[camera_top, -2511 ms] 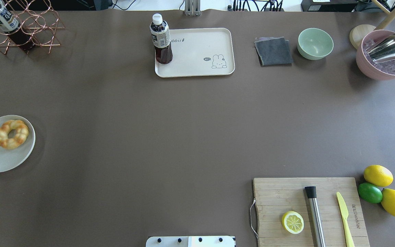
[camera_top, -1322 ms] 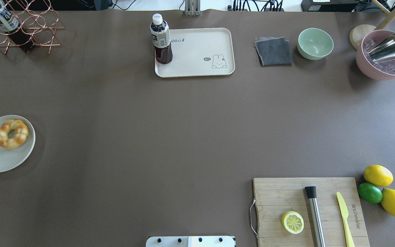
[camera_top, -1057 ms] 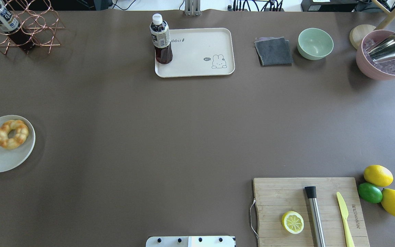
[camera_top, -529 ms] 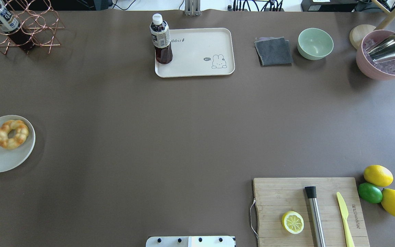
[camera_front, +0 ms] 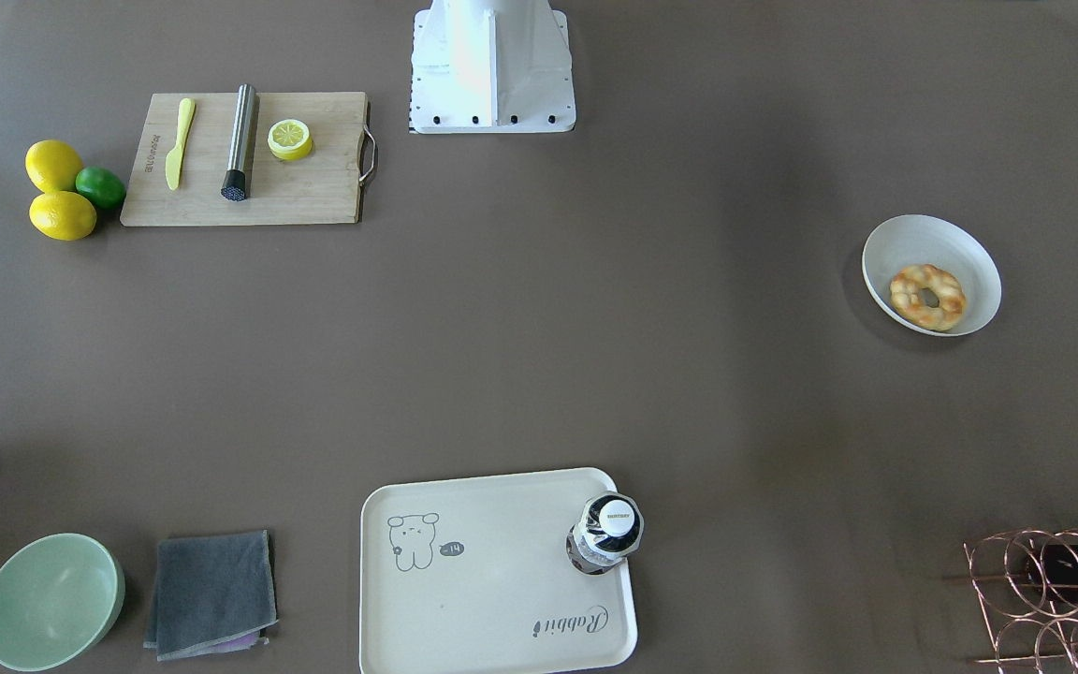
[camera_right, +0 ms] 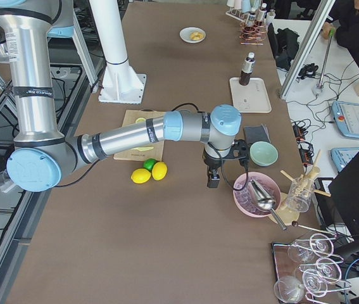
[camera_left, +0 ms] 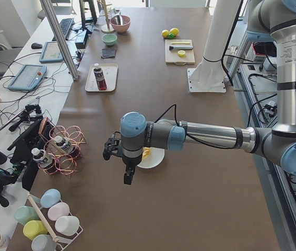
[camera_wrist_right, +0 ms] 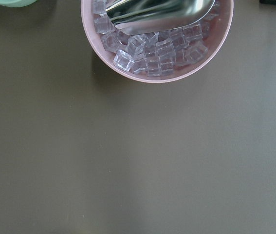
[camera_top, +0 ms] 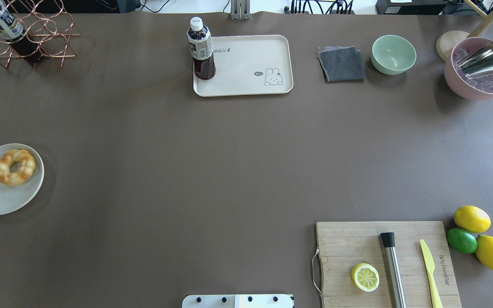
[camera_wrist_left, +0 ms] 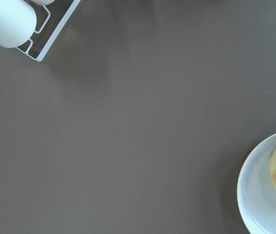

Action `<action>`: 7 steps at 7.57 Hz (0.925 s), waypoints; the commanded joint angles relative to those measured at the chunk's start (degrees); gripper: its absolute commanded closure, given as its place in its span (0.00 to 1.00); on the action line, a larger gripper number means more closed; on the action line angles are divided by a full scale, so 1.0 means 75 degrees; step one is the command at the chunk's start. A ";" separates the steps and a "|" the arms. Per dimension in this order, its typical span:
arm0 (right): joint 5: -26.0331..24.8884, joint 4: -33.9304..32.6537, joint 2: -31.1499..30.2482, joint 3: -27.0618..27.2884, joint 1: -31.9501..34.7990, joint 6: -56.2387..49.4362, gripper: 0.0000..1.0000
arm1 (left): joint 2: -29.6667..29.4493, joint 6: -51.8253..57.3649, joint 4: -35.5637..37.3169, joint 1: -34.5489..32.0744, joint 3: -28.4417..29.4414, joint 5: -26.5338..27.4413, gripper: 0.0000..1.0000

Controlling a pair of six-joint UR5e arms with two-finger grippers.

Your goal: Place donut on tray

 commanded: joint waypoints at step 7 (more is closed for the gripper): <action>-0.0018 0.0346 0.0490 -0.0413 -0.0511 0.0153 0.00 | -0.0117 0.0045 -0.0260 -0.0028 0.0078 -0.0030 0.02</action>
